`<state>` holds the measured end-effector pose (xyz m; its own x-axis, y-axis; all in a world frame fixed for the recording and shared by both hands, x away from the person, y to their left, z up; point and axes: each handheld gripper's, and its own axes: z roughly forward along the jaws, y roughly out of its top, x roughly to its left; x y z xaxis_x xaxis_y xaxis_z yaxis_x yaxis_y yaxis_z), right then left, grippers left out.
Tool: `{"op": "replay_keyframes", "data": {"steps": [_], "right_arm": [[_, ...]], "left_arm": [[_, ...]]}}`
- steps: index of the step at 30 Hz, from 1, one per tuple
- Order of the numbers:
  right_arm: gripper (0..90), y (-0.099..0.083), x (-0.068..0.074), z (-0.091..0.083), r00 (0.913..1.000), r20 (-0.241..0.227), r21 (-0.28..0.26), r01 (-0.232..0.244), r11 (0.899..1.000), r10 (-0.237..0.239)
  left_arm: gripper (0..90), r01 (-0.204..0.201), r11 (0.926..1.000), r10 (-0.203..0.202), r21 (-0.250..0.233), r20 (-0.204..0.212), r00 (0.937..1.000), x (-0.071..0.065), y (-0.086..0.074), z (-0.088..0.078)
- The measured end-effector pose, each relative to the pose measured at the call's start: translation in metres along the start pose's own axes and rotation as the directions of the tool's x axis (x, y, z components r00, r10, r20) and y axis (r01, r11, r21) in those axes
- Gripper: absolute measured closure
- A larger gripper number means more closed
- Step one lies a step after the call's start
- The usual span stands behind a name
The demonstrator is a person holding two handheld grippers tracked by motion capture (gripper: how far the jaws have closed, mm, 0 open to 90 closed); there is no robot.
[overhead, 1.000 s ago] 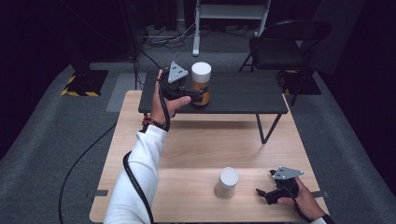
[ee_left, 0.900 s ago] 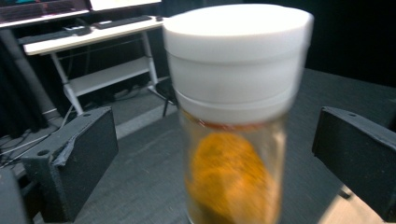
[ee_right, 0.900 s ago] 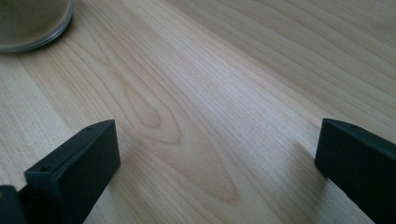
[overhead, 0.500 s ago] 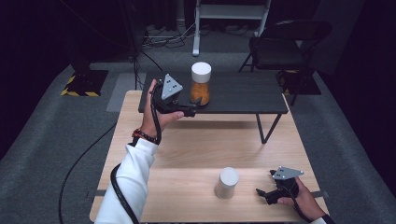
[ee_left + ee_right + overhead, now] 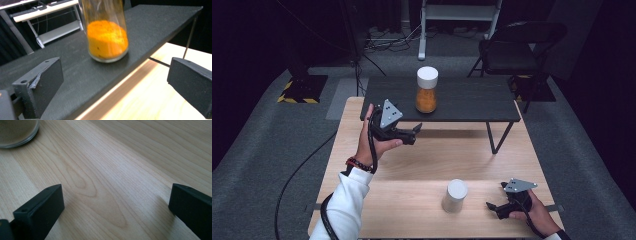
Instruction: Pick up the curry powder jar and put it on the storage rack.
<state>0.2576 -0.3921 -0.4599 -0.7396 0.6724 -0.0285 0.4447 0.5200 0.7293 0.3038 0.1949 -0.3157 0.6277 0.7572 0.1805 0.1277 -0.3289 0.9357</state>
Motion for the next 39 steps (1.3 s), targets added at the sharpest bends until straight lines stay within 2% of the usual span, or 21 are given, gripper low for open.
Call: {"op": "replay_keyframes", "data": {"steps": [6,11,15,23,39], "right_arm": [[0.0,0.000,0.000,0.000,1.0000,0.000,0.000,0.000,1.000,0.000],[0.0,0.000,0.000,0.000,1.0000,0.000,0.000,0.000,1.000,0.000],[0.0,0.000,0.000,0.000,1.0000,0.000,0.000,0.000,1.000,0.000],[0.0,0.000,0.000,0.000,1.0000,0.000,0.000,0.000,1.000,0.000],[0.0,0.000,0.000,0.000,1.0000,0.000,0.000,0.000,1.000,0.000]], "left_arm": [[0.8,-0.006,0.9994,0.006,0.034,-0.002,1.0000,-0.004,-0.014,-0.006],[0.8,-0.019,0.9976,0.017,0.067,0.022,0.9996,-0.008,-0.024,-0.010],[0.8,-0.005,0.9975,0.003,0.070,0.035,0.9994,-0.011,-0.032,-0.014],[0.8,-0.030,0.9952,0.024,0.094,0.060,0.9979,-0.019,-0.044,-0.021],[0.8,0.007,0.9882,-0.017,0.153,0.069,0.9975,-0.030,-0.076,-0.031]]}}
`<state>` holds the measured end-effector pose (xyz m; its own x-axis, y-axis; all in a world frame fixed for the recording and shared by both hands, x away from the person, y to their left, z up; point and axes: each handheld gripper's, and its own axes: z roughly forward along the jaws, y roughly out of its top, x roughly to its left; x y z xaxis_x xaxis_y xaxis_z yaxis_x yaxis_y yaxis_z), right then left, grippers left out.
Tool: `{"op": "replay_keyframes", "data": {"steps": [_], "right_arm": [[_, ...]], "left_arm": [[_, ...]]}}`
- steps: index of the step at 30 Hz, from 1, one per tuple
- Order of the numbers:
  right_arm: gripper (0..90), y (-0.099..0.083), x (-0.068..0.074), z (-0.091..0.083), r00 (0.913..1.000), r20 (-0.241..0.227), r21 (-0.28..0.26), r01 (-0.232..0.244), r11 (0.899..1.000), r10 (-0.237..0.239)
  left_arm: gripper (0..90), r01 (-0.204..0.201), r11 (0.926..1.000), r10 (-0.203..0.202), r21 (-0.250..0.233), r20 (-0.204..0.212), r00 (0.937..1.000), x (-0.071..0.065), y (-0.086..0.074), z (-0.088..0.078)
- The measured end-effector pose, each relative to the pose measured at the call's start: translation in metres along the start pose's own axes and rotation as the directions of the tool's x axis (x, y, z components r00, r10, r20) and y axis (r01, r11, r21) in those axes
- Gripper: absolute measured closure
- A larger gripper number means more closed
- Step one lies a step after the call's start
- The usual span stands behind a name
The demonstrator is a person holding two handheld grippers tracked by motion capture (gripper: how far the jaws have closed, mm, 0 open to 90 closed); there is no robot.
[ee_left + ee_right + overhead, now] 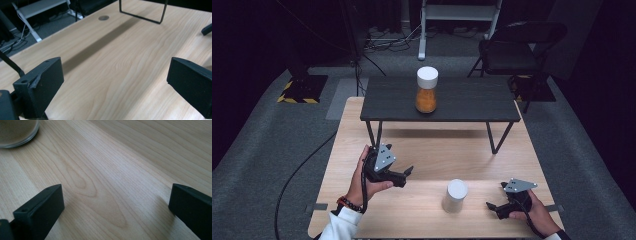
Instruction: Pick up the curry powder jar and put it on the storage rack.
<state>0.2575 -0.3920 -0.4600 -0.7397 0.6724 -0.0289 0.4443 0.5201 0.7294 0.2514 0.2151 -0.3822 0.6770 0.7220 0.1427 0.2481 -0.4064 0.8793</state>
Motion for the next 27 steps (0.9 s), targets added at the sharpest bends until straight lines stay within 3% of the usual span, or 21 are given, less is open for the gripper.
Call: {"op": "replay_keyframes", "data": {"steps": [11,14,27], "right_arm": [[0.0,0.000,0.000,0.000,1.0000,0.000,0.000,0.000,1.000,0.000],[0.0,0.000,0.000,0.000,1.0000,0.000,0.000,0.000,1.000,0.000],[0.0,0.000,0.000,0.000,1.0000,0.000,0.000,0.000,1.000,0.000]], "left_arm": [[0.8,0.021,0.9987,-0.021,0.046,0.013,0.9997,-0.004,-0.019,-0.002],[1.0,0.010,0.9970,-0.011,0.077,0.012,0.9999,-0.007,-0.022,-0.001],[1.3,0.039,0.9910,-0.043,0.128,0.029,0.9986,-0.012,-0.041,0.002]]}}
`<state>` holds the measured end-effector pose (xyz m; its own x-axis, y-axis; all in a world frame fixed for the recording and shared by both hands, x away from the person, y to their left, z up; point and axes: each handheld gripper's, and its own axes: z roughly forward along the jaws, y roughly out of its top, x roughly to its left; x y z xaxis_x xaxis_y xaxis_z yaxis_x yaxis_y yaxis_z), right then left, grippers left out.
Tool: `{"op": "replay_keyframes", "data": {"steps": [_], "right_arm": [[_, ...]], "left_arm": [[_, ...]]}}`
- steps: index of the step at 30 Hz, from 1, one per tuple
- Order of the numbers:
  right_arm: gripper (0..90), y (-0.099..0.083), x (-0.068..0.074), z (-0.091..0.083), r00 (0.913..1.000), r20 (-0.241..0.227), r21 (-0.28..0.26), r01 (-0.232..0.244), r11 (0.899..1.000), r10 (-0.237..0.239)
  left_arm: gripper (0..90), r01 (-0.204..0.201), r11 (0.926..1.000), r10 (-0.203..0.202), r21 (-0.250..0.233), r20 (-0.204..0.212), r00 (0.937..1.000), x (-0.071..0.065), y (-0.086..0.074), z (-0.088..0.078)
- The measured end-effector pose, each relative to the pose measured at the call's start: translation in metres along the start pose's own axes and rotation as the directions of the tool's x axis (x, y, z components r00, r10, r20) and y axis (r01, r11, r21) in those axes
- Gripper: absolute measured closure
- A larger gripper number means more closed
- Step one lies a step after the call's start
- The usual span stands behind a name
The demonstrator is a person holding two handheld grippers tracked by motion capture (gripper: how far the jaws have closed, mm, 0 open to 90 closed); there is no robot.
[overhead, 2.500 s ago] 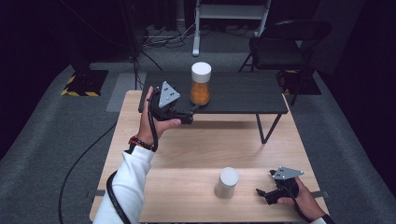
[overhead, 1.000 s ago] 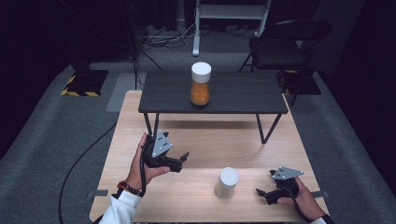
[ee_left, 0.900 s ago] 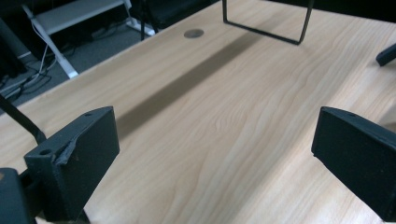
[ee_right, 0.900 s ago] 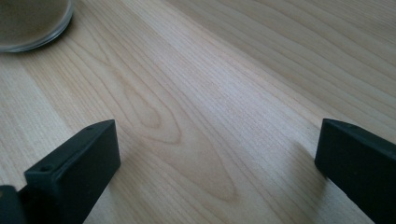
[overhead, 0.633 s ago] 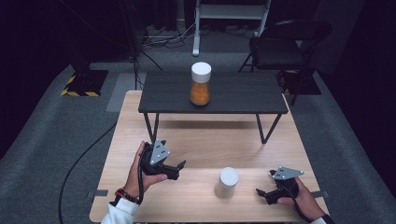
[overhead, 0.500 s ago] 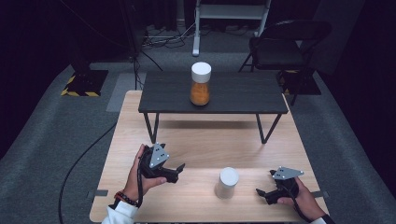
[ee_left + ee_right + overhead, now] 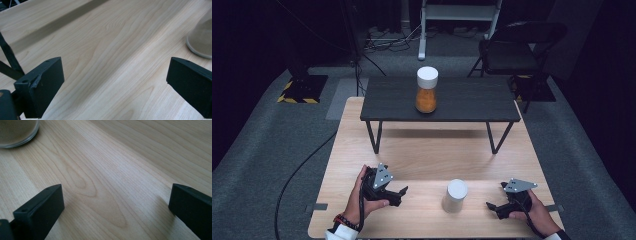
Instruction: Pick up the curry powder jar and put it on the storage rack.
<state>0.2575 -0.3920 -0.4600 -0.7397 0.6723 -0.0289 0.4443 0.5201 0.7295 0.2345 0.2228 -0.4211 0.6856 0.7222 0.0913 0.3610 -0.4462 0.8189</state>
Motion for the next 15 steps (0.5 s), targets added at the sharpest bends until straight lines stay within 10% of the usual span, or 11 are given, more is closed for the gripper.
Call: {"op": "replay_keyframes", "data": {"steps": [15], "right_arm": [[0.0,0.000,0.000,0.000,1.0000,0.000,0.000,0.000,1.000,0.000]], "left_arm": [[1.5,0.032,0.9990,-0.032,0.031,0.000,0.9995,-0.003,-0.019,-0.003]]}}
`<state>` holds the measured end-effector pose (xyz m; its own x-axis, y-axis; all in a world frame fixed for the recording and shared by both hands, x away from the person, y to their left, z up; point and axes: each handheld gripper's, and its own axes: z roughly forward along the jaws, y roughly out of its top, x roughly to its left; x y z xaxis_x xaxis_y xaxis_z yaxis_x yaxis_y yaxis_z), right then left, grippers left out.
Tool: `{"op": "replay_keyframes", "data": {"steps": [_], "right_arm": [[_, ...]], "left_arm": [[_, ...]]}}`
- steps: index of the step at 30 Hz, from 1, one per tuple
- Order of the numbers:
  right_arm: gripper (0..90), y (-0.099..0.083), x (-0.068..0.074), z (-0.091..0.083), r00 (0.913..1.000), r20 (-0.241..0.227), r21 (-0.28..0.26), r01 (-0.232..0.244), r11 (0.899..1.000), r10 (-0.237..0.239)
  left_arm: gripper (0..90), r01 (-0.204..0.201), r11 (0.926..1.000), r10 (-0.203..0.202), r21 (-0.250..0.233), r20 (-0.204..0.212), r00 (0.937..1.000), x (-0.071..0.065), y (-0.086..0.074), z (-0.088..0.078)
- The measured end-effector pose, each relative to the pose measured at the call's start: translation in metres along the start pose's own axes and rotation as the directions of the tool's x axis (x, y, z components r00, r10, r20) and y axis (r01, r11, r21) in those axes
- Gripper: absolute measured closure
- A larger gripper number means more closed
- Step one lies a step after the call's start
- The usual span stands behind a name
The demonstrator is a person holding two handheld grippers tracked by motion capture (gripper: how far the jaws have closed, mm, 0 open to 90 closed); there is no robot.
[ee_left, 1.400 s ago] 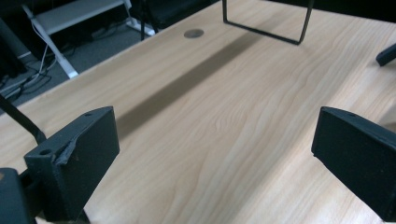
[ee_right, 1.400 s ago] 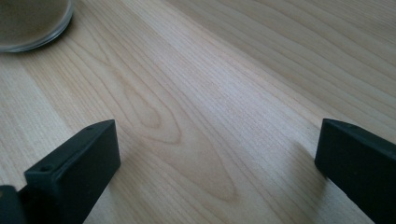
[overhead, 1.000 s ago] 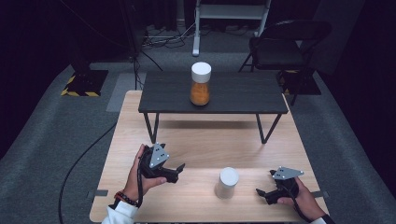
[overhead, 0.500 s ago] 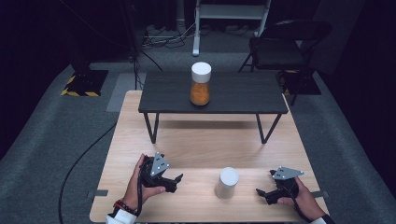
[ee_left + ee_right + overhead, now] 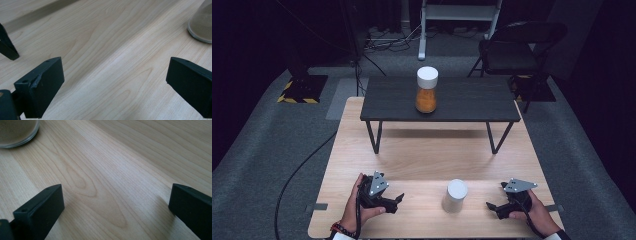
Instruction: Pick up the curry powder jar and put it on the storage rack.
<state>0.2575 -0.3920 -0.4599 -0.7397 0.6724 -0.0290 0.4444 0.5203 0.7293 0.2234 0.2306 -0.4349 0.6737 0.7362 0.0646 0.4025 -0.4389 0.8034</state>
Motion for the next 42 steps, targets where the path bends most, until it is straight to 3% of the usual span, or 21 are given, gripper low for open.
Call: {"op": "replay_keyframes", "data": {"steps": [6,19,32,42], "right_arm": [[0.0,0.000,0.000,0.000,1.0000,0.001,0.000,0.000,1.000,0.000],[0.0,0.000,0.001,0.000,1.0000,0.003,0.001,-0.001,1.000,0.001],[0.0,0.000,0.001,0.000,1.0000,0.003,0.001,-0.001,1.000,0.001],[0.0,0.000,0.001,0.000,1.0000,0.003,0.001,0.000,1.000,0.000]], "left_arm": [[1.7,-0.005,1.0000,0.005,0.006,-0.006,1.0000,-0.002,-0.002,-0.001],[2.0,0.018,0.9972,-0.017,0.073,-0.009,0.9998,0.003,-0.011,0.007],[2.1,0.029,0.9891,-0.028,0.144,-0.007,0.9996,0.011,-0.015,0.019],[0.5,0.053,0.9861,-0.053,0.158,0.000,0.9986,0.015,-0.013,0.021]]}}
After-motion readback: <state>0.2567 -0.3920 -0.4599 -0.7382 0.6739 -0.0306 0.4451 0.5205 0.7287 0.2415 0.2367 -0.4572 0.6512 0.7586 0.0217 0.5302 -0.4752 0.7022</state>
